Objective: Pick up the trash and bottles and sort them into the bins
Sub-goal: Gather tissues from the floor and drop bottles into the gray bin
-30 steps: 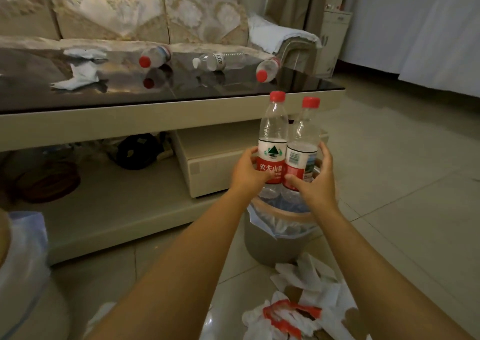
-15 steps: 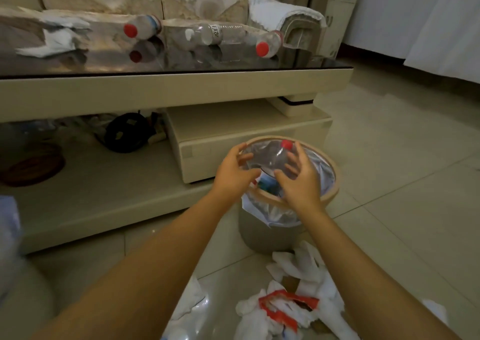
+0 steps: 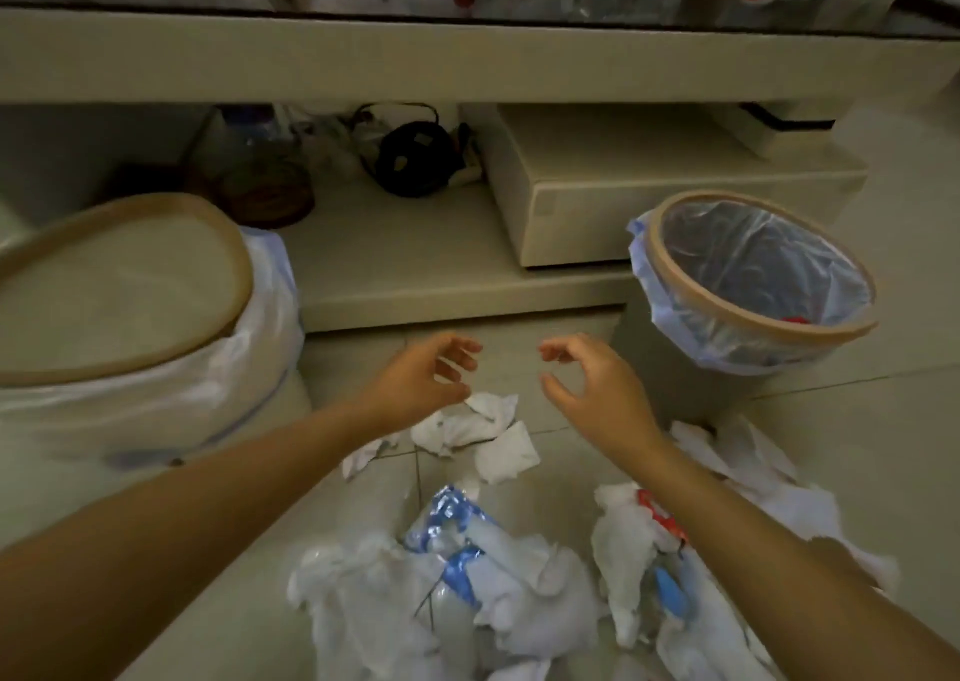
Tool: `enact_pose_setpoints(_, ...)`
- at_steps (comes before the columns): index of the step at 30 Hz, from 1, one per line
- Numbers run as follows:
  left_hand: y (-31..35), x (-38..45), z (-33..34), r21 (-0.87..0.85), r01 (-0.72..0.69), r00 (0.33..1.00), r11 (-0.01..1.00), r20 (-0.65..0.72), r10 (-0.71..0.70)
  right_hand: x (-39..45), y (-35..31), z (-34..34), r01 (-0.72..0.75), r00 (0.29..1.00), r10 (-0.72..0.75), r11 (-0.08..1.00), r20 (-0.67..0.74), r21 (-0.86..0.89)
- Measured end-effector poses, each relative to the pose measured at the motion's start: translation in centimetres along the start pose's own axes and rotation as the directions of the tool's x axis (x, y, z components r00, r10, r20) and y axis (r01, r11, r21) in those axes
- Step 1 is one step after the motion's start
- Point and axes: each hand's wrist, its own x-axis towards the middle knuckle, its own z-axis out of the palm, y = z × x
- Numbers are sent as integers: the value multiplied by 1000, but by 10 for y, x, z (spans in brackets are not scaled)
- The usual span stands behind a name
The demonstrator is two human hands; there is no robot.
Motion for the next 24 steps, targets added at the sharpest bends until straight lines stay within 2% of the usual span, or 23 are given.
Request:
enact_pose_setpoints(5, -58, -32, -6, 320, 10, 1000, 947, 13, -14, -21, -9, 48, 224, 951, -147, 934, 271, -279)
enact_pose_setpoints(8, -76, -35, 1, 477, 0, 999, 879, 43, -24, -30, -6, 70, 293, 911, -138, 879, 388, -375)
enact_pose_setpoints(10, -85, -33, 11, 524, 61, 995, 849, 38, -96, -34, -4, 82, 301, 893, -94, 852, 440, -428)
enact_pose_setpoints(12, -95, -30, 22, 535, 215, 971, 817, -29, -237, -37, 1, 91, 276, 870, -13, 842, 493, -464)
enact_pose_setpoints(14, -107, -28, 33, 498, 385, 918, 777, -117, -380, -38, 7, 99, 249, 833, 86, 825, 547, -508)
enact_pose_setpoints(17, -126, -22, 44, 401, 540, 835, 740, -144, -531, -39, 18, 112, 200, 799, 193, 808, 569, -554)
enact_pose_setpoints(20, -131, -12, 56, 336, 535, 844, 775, -166, -510, -36, 33, 120, 170, 790, 230, 809, 568, -563)
enact_pose_setpoints(22, -128, -3, 67, 312, 463, 886, 830, -174, -429, -30, 46, 119, 228, 783, 221, 768, 582, -598)
enact_pose_setpoints(24, -124, 6, 77, 383, 366, 931, 848, -134, -341, -20, 56, 114, 301, 771, 207, 715, 602, -631)
